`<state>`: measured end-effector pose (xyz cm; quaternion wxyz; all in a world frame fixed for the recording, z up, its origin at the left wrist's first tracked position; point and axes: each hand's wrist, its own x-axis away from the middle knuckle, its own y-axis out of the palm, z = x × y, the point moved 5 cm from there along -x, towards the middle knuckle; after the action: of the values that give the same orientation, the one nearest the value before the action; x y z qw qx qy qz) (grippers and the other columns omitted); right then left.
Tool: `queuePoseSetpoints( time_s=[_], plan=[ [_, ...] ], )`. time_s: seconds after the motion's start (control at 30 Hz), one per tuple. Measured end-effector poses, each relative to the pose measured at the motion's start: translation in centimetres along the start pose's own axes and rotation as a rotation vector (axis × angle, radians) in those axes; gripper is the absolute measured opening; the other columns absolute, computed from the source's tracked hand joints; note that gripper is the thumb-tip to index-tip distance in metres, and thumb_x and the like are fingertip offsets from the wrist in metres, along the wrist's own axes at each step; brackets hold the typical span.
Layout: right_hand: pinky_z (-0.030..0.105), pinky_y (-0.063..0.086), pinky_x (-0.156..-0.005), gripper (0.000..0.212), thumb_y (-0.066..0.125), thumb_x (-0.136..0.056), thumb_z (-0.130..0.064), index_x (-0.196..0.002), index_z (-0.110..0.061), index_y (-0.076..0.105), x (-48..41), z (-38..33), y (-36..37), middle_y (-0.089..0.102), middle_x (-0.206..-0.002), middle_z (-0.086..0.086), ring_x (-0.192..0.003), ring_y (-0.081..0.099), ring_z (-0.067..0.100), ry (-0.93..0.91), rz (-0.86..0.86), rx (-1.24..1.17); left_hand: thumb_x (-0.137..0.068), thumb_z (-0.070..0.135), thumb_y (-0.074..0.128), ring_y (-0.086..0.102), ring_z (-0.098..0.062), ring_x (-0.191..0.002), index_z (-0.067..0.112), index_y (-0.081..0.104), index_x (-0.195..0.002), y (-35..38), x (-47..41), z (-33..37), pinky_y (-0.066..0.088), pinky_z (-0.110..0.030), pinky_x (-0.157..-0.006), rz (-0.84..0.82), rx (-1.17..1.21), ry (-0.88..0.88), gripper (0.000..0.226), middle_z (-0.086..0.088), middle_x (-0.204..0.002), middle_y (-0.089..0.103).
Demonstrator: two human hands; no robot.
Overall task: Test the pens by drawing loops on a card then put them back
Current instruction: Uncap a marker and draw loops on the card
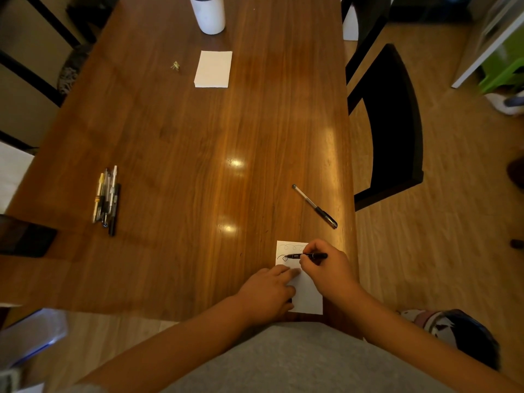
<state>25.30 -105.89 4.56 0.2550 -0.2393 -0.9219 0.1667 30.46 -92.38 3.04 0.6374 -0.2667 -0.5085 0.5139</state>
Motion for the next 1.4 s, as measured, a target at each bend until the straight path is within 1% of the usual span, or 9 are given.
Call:
queuePoseSetpoints(
  time_s=[0.17,0.3,0.4,0.57,0.67,1.0,1.1,1.3,1.4],
  plan=[
    [0.010,0.052,-0.058,0.013,0.066,-0.091,-0.018,-0.087,-0.027,0.057,0.1,0.1,-1.0,0.062,-0.095,-0.016,-0.093,0.061,0.007,0.024,0.025,-0.022,-0.099,0.040,0.046,0.027,-0.029,-0.139,0.015,0.059,-0.126,0.1,-0.1,0.0,0.036,-0.045,-0.104,-0.002,-0.003,-0.012,0.039,-0.009,-0.158,0.024],
    [0.013,0.053,-0.061,0.011,0.065,-0.092,-0.018,-0.089,-0.025,0.057,0.4,0.3,-1.7,0.064,-0.102,-0.008,-0.096,0.061,0.010,0.045,0.038,-0.014,-0.099,0.041,0.044,0.026,-0.030,-0.139,0.017,0.057,-0.128,0.4,-0.2,0.1,0.035,-0.046,-0.104,-0.016,-0.048,0.007,0.039,-0.008,-0.160,0.018],
    [0.015,0.054,-0.064,0.012,0.065,-0.091,-0.016,-0.088,-0.024,0.057,0.7,0.5,-2.0,0.064,-0.104,-0.007,-0.097,0.061,0.012,0.046,0.049,-0.006,-0.100,0.040,0.043,0.026,-0.032,-0.138,0.017,0.056,-0.128,0.5,-0.4,0.2,0.035,-0.046,-0.103,-0.019,-0.074,0.019,0.039,-0.008,-0.160,0.019],
    [0.011,0.051,-0.063,0.011,0.066,-0.091,-0.015,-0.091,-0.022,0.058,1.1,0.8,-1.7,0.063,-0.103,-0.008,-0.101,0.060,0.013,0.037,0.043,-0.009,-0.099,0.039,0.045,0.022,-0.031,-0.141,0.014,0.058,-0.127,0.6,-0.5,0.3,0.028,-0.047,-0.111,-0.012,-0.061,0.020,0.040,-0.010,-0.159,0.021],
    [0.014,0.052,-0.067,0.011,0.067,-0.090,-0.017,-0.091,-0.023,0.058,1.1,0.8,-1.4,0.063,-0.103,-0.008,-0.101,0.060,0.012,0.041,0.020,-0.018,-0.099,0.038,0.046,0.016,-0.030,-0.145,0.013,0.058,-0.128,0.7,-0.6,0.3,0.024,-0.046,-0.114,-0.022,-0.037,0.015,0.040,-0.012,-0.159,0.020],
    [0.014,0.053,-0.064,0.008,0.064,-0.092,-0.018,-0.092,-0.023,0.058,0.5,1.1,-1.8,0.066,-0.110,-0.003,-0.102,0.062,0.015,0.055,0.069,-0.017,-0.099,0.040,0.045,0.020,-0.030,-0.143,0.014,0.060,-0.125,0.4,-0.7,0.2,0.032,-0.045,-0.109,-0.017,-0.044,0.018,0.040,-0.010,-0.159,0.020],
    [0.022,0.058,-0.070,0.006,0.064,-0.093,-0.018,-0.092,-0.022,0.058,0.7,1.4,-2.3,0.066,-0.112,-0.002,-0.102,0.062,0.016,0.064,0.075,-0.034,-0.099,0.042,0.044,0.020,-0.030,-0.142,0.017,0.059,-0.126,0.7,-0.8,0.3,0.032,-0.046,-0.108,-0.026,-0.062,0.021,0.040,-0.008,-0.160,0.017],
    [0.025,0.057,-0.072,0.013,0.065,-0.091,-0.017,-0.088,-0.027,0.058,1.3,1.8,-3.1,0.065,-0.096,-0.007,-0.091,0.062,0.011,0.068,0.102,-0.036,-0.098,0.044,0.043,0.022,-0.029,-0.141,0.018,0.061,-0.123,0.9,-1.1,0.3,0.034,-0.046,-0.107,-0.010,-0.075,0.020,0.040,-0.006,-0.160,0.019],
    [0.018,0.053,-0.067,0.017,0.065,-0.091,-0.016,-0.086,-0.030,0.057,1.7,2.0,-3.2,0.064,-0.092,-0.011,-0.088,0.062,0.009,0.064,0.102,-0.032,-0.098,0.044,0.045,0.023,-0.029,-0.140,0.016,0.063,-0.121,0.9,-1.2,0.4,0.033,-0.046,-0.108,0.006,-0.069,0.012,0.040,-0.006,-0.159,0.022]
  ],
)
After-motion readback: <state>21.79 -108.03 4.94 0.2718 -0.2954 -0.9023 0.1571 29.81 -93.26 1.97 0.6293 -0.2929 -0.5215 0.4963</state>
